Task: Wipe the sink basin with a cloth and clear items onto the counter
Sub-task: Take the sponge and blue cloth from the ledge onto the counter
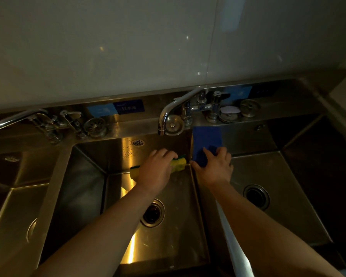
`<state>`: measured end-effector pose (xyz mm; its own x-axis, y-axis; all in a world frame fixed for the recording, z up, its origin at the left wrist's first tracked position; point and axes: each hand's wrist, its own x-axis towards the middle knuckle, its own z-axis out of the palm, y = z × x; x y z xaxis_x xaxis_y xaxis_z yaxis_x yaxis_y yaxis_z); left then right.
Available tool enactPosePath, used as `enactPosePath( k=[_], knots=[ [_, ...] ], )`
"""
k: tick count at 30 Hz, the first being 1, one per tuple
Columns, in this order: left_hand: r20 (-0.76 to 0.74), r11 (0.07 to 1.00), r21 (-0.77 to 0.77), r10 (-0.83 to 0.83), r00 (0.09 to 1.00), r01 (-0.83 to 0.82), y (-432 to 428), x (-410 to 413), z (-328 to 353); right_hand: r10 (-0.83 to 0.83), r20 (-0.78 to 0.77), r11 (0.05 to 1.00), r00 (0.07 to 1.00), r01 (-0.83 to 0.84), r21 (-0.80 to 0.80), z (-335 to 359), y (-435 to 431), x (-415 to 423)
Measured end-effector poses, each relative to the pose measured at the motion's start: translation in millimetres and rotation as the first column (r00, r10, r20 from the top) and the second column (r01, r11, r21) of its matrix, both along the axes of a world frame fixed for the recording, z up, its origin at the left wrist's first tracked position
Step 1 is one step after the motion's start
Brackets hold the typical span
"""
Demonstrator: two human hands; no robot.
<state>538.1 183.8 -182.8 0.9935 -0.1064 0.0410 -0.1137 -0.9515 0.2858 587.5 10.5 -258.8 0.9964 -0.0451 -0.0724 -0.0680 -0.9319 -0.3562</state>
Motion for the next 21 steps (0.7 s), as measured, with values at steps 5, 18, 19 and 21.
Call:
enactPosePath(
  k=[5,18,19,21],
  knots=[
    [-0.011,1.000,-0.003,0.018,1.000,-0.018,5.4,-4.8,0.2,-0.051,-0.015,0.995,0.999,0.052,0.081,0.9,2.3,-4.2],
    [0.011,0.995,-0.050,0.084,0.996,-0.084,35.8,-33.6,12.6,-0.006,-0.051,0.984,0.999,0.015,0.175,23.6,17.3,-25.1],
    [0.013,0.993,-0.062,0.099,0.995,-0.098,40.5,-37.5,14.2,0.034,-0.047,0.980,0.998,-0.024,0.197,28.8,24.9,-28.7],
    [0.016,0.988,-0.081,0.134,0.991,-0.133,52.3,-47.1,18.4,0.115,-0.050,0.963,0.992,-0.099,0.250,39.4,42.5,-36.2]
  ],
)
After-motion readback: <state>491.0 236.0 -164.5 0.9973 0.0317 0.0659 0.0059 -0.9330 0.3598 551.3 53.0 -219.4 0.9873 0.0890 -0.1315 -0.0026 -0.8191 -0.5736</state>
